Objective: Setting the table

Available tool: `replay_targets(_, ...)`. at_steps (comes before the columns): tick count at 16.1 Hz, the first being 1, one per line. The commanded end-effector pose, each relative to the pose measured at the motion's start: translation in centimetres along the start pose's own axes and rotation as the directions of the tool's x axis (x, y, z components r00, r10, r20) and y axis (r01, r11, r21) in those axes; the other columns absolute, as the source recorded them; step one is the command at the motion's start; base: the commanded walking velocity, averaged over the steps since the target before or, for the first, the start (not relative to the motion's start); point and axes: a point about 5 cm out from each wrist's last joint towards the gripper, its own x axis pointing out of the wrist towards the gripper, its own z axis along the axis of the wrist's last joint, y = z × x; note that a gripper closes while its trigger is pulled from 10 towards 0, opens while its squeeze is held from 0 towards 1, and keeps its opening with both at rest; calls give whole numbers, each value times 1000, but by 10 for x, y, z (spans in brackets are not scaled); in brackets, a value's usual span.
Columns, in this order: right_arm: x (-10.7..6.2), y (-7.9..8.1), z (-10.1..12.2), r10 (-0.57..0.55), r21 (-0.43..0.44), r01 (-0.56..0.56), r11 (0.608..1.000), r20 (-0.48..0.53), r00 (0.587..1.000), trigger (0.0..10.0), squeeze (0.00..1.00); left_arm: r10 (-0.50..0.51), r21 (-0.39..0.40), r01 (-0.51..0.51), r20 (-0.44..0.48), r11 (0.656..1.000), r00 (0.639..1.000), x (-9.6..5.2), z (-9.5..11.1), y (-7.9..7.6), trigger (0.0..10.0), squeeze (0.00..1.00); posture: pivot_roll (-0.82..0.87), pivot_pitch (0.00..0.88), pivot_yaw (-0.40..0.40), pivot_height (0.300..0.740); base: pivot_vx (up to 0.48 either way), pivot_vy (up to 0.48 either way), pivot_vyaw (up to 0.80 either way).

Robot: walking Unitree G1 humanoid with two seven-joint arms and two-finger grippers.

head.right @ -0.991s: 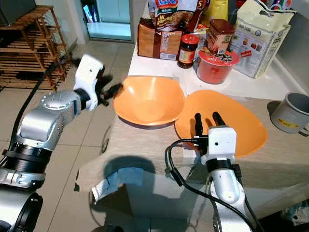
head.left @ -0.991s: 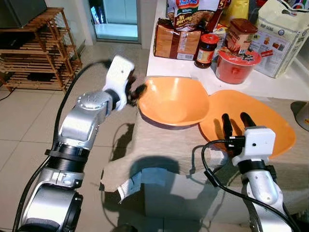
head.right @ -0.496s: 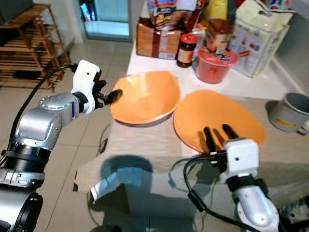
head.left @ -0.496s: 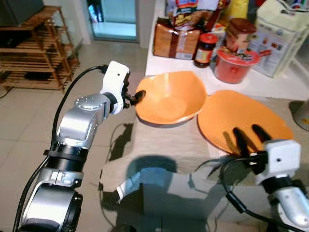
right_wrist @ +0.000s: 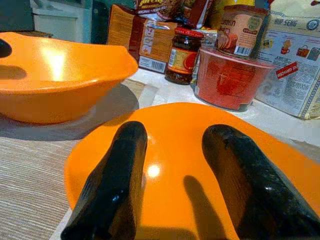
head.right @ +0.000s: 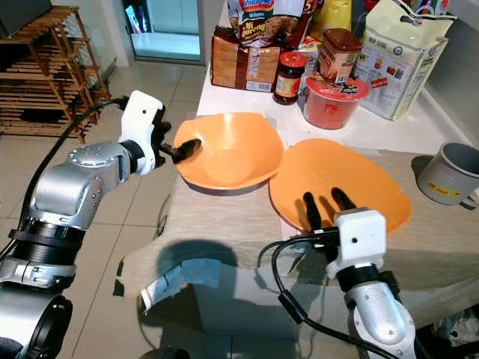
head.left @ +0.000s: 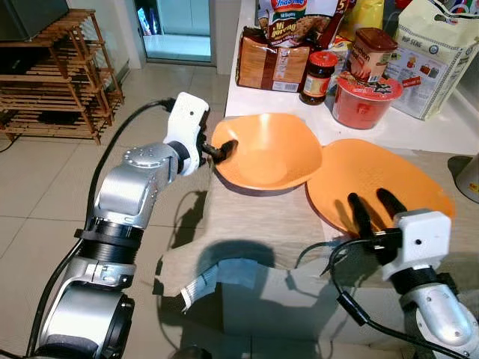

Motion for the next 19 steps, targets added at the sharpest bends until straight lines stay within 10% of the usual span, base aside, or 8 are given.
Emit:
replay_targets(1,-2,2,8,13,-6,-13,1000,25,1000,10000,0,18,-81,-23,-59,996,998,1,-3,5,10000,0,-46,11,3,740,0,0,0)
replay_targets(7,-2,2,9,25,-11,-25,1000,19,1000,10000,0,2,-155,0,18,988,1000,-8,19,5,10000,0,-35,14,-2,740,0,0,0)
replay_targets(11,0,10,6,36,9,-37,999,10,999,10000,0,-166,-422,119,-75,899,983,-10,7,-13,10000,0,-22,13,1,740,0,0,0)
replay_targets(16,1,11,5,38,11,-38,999,11,999,10000,0,-200,-445,126,-125,887,972,-12,0,-27,10000,0,-27,16,-2,740,0,0,0)
replay_targets(18,1,11,5,39,11,-39,999,12,999,10000,0,-185,-436,119,-111,892,977,-12,2,-27,0,0,-27,16,-4,740,0,0,0)
replay_targets(19,2,12,5,40,10,-40,999,13,999,10000,0,-178,-421,120,-101,899,979,-12,4,-27,0,0,-27,17,-5,740,0,0,0)
